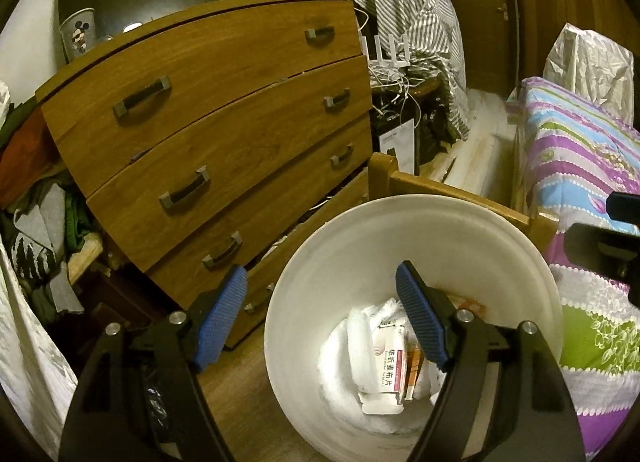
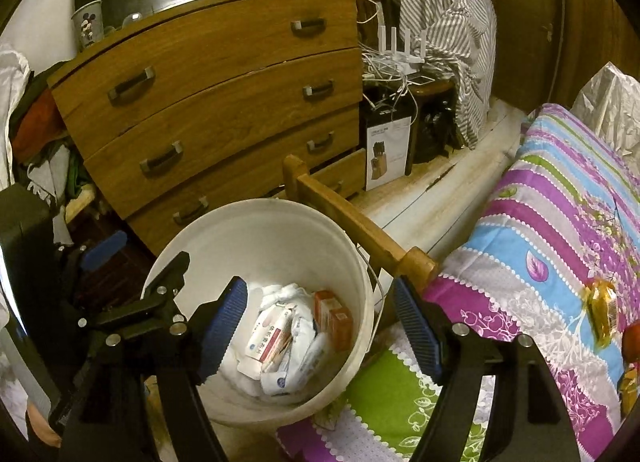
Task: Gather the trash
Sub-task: 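Move both open tools from the bucket back over the bed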
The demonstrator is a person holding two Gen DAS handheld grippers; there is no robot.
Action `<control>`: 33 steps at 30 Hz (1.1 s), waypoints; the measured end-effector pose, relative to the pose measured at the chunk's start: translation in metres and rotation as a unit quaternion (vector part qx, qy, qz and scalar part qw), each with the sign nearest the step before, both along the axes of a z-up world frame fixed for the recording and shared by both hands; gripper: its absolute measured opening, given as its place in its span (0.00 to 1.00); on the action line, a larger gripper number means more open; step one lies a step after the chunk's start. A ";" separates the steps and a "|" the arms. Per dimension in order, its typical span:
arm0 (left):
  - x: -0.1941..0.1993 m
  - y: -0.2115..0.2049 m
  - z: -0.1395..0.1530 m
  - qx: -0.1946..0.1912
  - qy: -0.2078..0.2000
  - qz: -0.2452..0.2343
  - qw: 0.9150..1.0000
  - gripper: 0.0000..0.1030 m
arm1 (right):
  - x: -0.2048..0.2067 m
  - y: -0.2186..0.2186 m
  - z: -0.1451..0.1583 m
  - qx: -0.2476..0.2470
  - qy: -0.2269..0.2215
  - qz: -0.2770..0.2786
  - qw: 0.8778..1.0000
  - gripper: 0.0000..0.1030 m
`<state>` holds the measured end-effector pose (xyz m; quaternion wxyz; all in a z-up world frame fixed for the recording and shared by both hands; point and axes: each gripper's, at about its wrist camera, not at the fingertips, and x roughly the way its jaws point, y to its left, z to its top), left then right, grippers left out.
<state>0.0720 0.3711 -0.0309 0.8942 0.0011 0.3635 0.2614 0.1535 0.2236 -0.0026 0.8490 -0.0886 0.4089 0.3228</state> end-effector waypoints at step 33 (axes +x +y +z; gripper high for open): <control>-0.017 -0.093 0.023 0.028 -0.030 -0.042 0.998 0.89 | -0.039 -0.168 -0.013 0.069 -0.025 -0.137 0.988 0.74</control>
